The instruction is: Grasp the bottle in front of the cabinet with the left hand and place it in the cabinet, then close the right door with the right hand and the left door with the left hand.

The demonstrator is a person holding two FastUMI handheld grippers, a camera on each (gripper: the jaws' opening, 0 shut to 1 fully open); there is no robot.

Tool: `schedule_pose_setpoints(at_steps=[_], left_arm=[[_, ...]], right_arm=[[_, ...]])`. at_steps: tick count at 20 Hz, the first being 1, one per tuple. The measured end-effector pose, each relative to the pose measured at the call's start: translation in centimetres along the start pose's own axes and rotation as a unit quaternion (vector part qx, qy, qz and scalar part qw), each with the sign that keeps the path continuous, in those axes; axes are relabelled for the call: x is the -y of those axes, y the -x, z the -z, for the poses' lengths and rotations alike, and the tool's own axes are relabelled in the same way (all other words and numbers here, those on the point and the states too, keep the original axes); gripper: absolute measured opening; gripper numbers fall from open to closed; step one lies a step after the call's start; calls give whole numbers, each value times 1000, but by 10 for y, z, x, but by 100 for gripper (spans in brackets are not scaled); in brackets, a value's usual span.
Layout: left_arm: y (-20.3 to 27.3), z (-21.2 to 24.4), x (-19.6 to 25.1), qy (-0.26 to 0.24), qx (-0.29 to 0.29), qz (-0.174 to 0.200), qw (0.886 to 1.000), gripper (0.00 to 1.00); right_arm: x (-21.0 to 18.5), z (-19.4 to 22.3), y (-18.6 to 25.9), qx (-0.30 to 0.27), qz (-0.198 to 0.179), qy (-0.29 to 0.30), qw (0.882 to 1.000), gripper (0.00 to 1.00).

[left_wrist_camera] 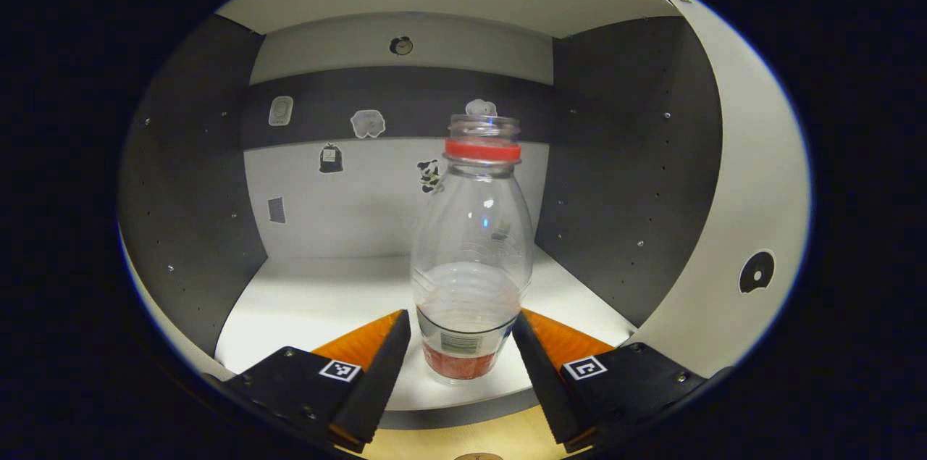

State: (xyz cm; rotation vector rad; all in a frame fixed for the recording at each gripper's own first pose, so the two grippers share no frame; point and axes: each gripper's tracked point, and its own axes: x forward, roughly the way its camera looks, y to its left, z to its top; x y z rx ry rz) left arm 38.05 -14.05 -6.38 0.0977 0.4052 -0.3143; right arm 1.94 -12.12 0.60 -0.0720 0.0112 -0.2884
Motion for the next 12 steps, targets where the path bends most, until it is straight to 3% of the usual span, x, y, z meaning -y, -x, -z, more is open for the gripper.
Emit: schedule_pose_setpoints(at_steps=[5, 8, 12], left_arm=[[24, -4, -1, 8, 19, -2, 1000, 87], [35, -4, -5, 10, 25, -8, 1000, 95], [60, 3, -6, 30, 28, -7, 999, 95]], right_arm=[[-5, 1, 2, -1, -7, 2, 1000, 99], [-7, 2, 3, -3, -11, 1, 1000, 99], [-4, -1, 6, 0, -9, 4, 1000, 99]])
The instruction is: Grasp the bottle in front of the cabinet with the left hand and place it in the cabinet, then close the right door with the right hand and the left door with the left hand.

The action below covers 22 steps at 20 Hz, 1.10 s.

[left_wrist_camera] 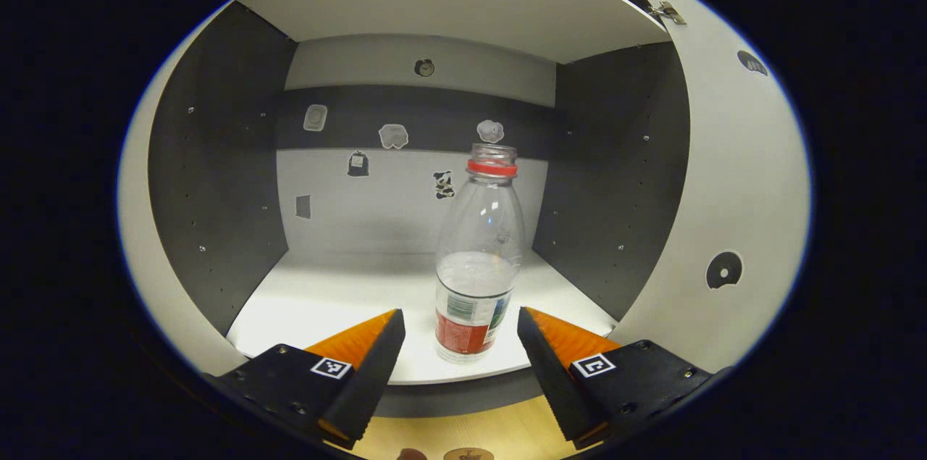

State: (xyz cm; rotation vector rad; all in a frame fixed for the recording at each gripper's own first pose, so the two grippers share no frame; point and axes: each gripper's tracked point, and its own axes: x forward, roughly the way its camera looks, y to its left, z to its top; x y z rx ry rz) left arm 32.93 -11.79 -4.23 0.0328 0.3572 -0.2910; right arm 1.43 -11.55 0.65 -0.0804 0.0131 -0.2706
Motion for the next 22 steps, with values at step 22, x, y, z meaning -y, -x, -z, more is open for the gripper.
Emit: schedule_pose_setpoints(at_steps=[22], left_arm=[[274, -10, -85, 21, 135, -88, 987, 95]], right_arm=[[-19, 11, -40, -34, -67, -8, 997, 98]])
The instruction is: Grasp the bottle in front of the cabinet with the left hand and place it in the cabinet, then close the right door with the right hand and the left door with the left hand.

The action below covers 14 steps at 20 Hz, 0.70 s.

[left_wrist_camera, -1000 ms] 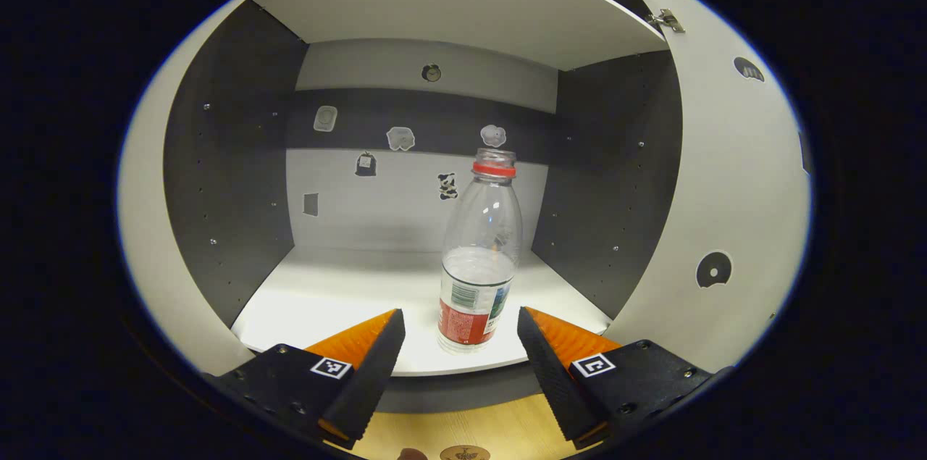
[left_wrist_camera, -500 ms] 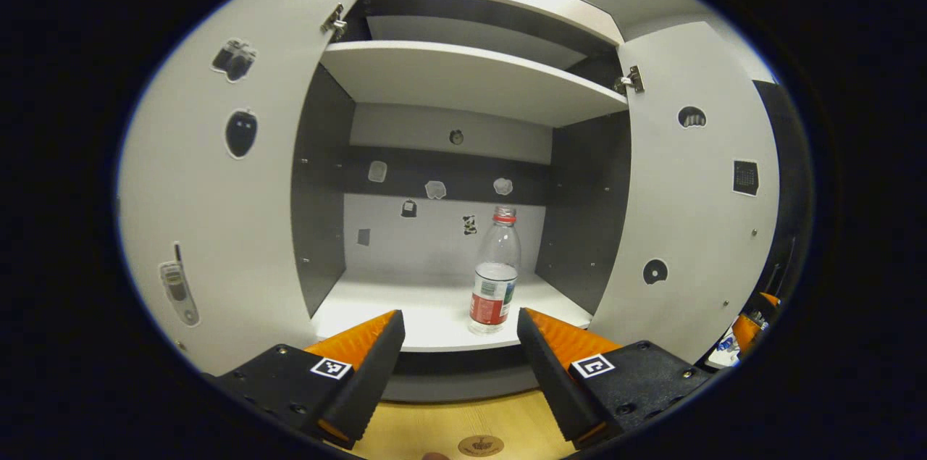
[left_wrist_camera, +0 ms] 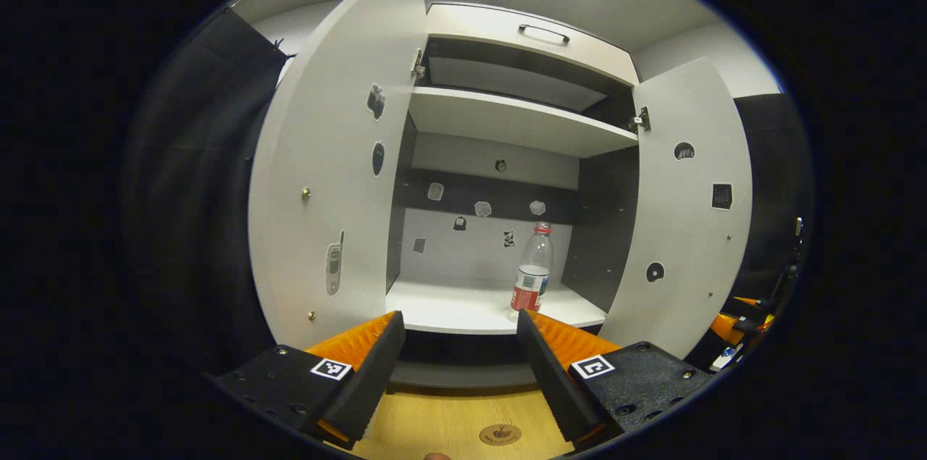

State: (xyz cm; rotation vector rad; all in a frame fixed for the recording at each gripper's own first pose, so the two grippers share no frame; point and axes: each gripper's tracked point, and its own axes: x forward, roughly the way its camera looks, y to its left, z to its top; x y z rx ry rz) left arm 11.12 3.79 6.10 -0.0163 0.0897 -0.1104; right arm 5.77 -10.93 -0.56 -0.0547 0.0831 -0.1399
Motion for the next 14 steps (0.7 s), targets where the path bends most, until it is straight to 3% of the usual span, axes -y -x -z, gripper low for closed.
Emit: schedule_pose_setpoints(at_steps=[1, 2, 3, 6, 10, 14], left_arm=[[4, 0, -7, -4, 2, -7, 1000, 95], [9, -3, -13, -11, 6, -13, 1000, 97], [13, -5, -18, -20, 10, -19, 1000, 97], [21, -15, -28, -24, 20, -31, 999, 95], [29, -16, -34, 3, 23, -31, 999, 95], [43, -19, -47, -5, 29, -49, 998, 95]], right_arm=[[0, 0, 1, 0, 1, 5, 1000, 100], [-2, -2, 1, 4, 1, 13, 1000, 89], [-4, -2, 1, 4, 1, 22, 1000, 97], [-17, -3, 1, 4, -14, 21, 1000, 94], [-62, 1, 0, -7, -70, -23, 997, 93], [-96, -1, -5, 5, -103, -10, 995, 93]])
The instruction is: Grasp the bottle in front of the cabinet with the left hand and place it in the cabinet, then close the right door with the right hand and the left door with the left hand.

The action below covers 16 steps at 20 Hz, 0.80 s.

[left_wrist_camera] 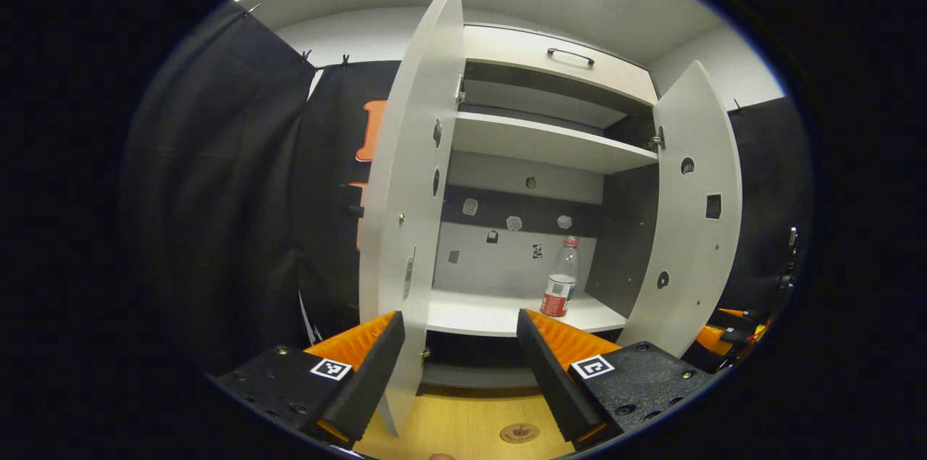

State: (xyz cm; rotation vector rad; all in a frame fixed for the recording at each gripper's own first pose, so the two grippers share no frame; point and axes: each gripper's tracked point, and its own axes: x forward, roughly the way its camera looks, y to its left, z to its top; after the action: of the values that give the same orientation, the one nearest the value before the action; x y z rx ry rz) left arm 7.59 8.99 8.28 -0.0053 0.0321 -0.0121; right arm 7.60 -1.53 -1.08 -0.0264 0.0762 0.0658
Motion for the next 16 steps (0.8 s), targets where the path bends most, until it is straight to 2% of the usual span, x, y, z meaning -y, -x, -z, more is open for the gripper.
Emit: schedule_pose_setpoints(at_steps=[5, 8, 9, 10, 11, 13, 14, 16], left_arm=[[9, 0, -24, 2, 2, -24, 1000, 95], [12, 3, -38, 4, 1, -40, 999, 95], [15, 5, -42, 3, 1, -44, 999, 95], [16, 6, -46, 2, 0, -48, 999, 93], [16, 6, -51, 0, -1, -52, 999, 93], [18, 8, -59, -3, -1, -60, 998, 93], [19, 7, -63, -3, 0, -64, 998, 95], [20, 7, -69, -3, 2, -71, 997, 93]], right_arm=[[-17, 2, -7, -1, -23, -5, 1000, 93], [-26, 3, -23, 0, -25, 11, 1000, 84], [-29, 2, -27, 1, -23, 18, 1000, 93], [-32, 2, -32, 3, -22, 22, 1000, 93], [-33, 2, -36, 4, -22, 24, 999, 84], [-37, 4, -45, 2, -28, 23, 999, 84], [-40, 4, -50, 1, -32, 22, 999, 93], [-45, 5, -60, 1, -39, 21, 999, 93]])
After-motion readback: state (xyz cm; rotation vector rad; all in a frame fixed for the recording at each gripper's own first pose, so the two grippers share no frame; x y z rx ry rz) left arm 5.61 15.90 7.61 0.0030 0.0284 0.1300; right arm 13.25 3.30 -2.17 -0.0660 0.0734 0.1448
